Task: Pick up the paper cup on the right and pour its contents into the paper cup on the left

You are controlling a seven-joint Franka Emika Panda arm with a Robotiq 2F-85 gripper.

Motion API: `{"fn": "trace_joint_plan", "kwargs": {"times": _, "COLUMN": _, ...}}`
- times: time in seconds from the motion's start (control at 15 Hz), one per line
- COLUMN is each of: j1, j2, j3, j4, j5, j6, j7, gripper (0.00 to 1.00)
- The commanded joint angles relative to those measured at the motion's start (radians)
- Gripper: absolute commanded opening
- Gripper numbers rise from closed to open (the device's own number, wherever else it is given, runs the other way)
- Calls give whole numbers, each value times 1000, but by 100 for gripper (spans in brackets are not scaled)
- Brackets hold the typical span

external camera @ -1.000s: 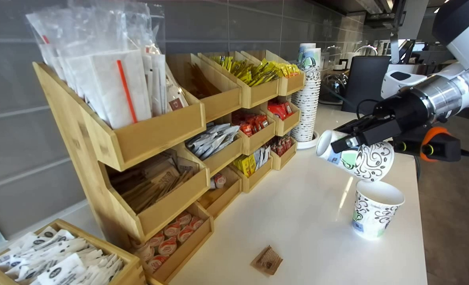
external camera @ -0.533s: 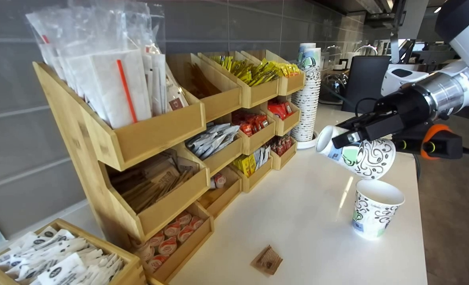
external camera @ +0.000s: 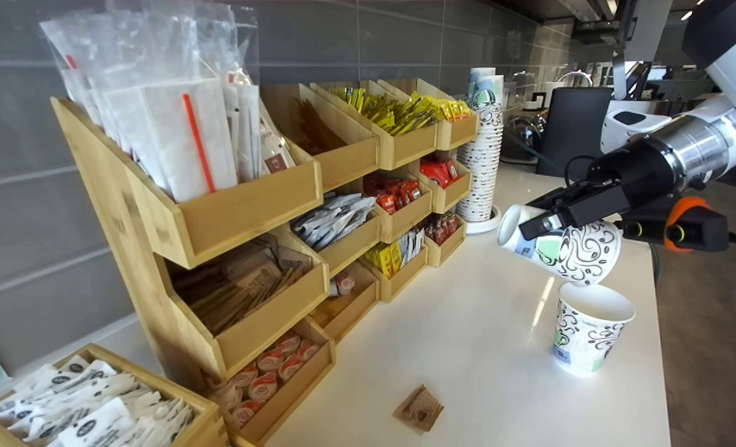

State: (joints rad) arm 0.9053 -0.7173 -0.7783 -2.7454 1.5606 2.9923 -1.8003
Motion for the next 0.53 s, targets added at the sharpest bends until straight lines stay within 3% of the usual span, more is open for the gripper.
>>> {"fn": "trace_joint_plan", "kwargs": {"times": 0.0, "j1": -6, "j2": 21, "j3": 31, "j4": 0, "j5": -13, "j6": 29, "j7": 54, "gripper": 42}}
{"fn": "trace_joint_plan", "kwargs": {"times": 0.47, "j1": -17, "j2": 40, "j3": 94, "j4": 0, "j5": -54, "j6": 79, "j7": 174, "gripper": 42}}
